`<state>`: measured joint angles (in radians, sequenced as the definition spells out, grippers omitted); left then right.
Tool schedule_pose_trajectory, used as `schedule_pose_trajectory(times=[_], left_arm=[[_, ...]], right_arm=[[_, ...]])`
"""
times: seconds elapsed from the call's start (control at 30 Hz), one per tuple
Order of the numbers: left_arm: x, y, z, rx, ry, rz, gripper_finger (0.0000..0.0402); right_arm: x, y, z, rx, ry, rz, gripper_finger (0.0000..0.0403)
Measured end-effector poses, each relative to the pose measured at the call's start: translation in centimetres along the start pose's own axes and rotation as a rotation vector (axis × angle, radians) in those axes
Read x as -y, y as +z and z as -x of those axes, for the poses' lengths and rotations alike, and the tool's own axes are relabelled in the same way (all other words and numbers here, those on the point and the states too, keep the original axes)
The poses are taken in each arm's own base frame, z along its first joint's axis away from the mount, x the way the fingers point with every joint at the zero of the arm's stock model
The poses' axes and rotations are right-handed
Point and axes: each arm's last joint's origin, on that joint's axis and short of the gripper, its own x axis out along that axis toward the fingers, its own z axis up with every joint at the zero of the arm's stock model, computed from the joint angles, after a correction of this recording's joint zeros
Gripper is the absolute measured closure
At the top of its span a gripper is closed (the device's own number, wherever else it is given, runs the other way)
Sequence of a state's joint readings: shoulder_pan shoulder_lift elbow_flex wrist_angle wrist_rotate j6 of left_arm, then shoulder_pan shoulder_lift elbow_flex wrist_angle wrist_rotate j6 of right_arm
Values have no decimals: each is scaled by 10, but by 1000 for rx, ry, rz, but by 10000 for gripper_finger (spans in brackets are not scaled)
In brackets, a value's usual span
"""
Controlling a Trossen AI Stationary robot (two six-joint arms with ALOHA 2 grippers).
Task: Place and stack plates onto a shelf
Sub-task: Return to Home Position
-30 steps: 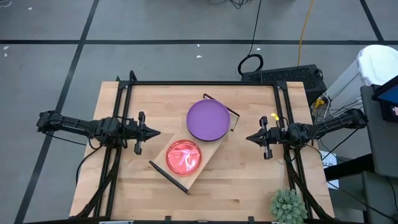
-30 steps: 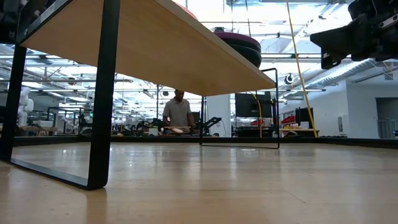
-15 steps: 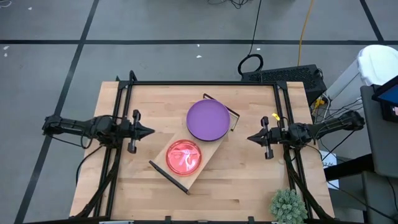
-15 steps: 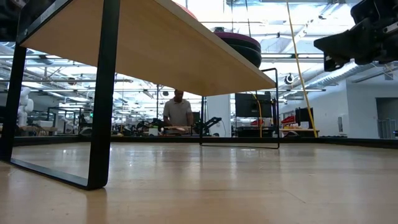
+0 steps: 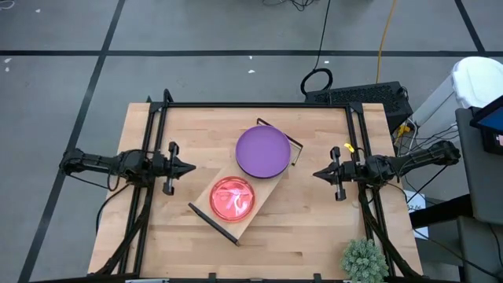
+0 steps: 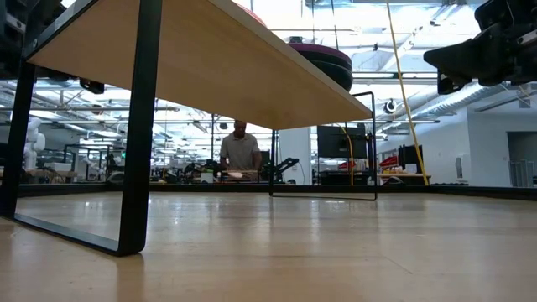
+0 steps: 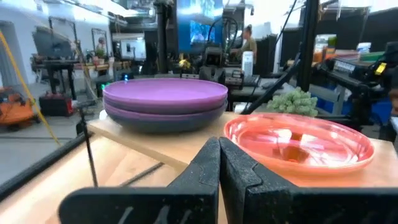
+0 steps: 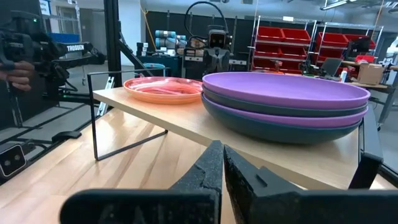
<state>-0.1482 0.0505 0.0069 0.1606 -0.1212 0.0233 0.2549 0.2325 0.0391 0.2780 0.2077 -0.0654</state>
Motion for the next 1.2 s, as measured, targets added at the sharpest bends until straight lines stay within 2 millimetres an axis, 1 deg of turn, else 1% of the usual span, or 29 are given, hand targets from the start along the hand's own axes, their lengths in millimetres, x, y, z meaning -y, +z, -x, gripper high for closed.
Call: schedule_pose_trajectory(times=[0.3,0.5,0.63,0.8,0.97,1.03,1.2], left_arm=[[0,3,2,22,3,-49,401],[-1,0,3,-2,3,-35,401],[0,-2,3,-22,2,-19,401],[-1,-1,3,-18,5,-31,401],[-1,0,3,-6,6,-32,401],[-1,0,3,0,6,-31,401],[-1,0,3,-8,6,-38,401]], right_arm=[[1,2,2,22,-2,13,403],[3,8,11,94,-5,9,403],[3,8,16,104,21,5,403],[2,5,15,73,58,-12,403],[0,-7,15,-51,87,-52,403],[0,-8,15,-57,107,-43,403],[2,-9,15,-61,85,-19,403]])
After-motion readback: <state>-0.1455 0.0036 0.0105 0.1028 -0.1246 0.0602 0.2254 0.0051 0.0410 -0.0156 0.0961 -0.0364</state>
